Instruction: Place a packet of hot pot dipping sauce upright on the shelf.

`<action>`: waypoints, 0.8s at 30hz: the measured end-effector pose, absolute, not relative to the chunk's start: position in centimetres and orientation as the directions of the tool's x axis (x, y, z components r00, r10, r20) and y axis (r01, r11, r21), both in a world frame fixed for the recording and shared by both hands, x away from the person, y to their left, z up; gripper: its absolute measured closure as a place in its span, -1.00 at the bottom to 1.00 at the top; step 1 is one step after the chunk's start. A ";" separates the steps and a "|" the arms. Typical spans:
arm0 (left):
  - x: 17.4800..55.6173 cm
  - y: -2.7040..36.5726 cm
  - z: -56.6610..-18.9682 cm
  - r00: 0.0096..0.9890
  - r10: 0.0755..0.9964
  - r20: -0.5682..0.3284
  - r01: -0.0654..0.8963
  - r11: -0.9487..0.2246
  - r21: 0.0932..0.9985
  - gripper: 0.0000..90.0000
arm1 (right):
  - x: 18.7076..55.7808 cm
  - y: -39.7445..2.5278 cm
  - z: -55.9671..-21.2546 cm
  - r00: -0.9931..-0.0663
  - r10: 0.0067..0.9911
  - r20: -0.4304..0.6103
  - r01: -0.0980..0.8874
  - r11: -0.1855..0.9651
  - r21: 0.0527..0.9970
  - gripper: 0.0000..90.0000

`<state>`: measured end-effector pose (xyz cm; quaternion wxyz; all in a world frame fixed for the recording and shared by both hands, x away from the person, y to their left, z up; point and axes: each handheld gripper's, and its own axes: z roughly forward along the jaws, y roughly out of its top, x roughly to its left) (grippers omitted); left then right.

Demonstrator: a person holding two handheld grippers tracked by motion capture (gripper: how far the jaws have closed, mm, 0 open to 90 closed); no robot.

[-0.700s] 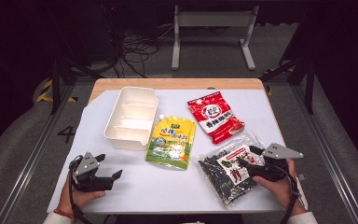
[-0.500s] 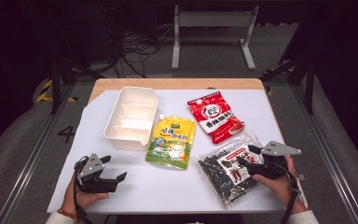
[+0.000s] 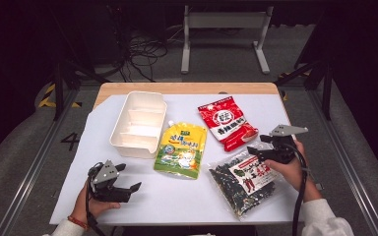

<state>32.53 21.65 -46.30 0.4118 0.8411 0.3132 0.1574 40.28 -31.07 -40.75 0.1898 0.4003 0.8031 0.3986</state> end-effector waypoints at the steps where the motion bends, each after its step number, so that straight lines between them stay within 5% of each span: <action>1: 32.6 21.5 -46.3 0.755 0.655 0.009 0.400 -0.471 0.786 -0.70 | 41.1 -31.0 -40.7 -0.595 0.803 0.017 0.503 0.356 0.787 -0.45; 13: 32.6 20.7 -46.4 0.781 0.625 0.008 0.384 -0.490 0.782 -0.72 | 47.7 -29.0 -41.7 -0.530 0.847 0.033 0.617 0.358 0.701 -0.45; 19: 32.5 20.3 -46.4 0.795 0.606 0.007 0.374 -0.500 0.781 -0.72 | 49.4 -29.4 -42.7 -0.499 0.861 0.096 0.677 0.318 0.663 -0.66; 22: 32.5 20.2 -46.4 0.801 0.598 -0.006 0.379 -0.500 0.778 -0.72 | 49.7 -29.6 -43.0 -0.517 0.845 0.140 0.685 0.310 0.659 -0.47; 24: 32.4 20.0 -46.3 0.814 0.581 -0.007 0.370 -0.509 0.777 -0.67 | 49.5 -29.4 -42.7 -0.519 0.845 0.129 0.682 0.319 0.658 -0.15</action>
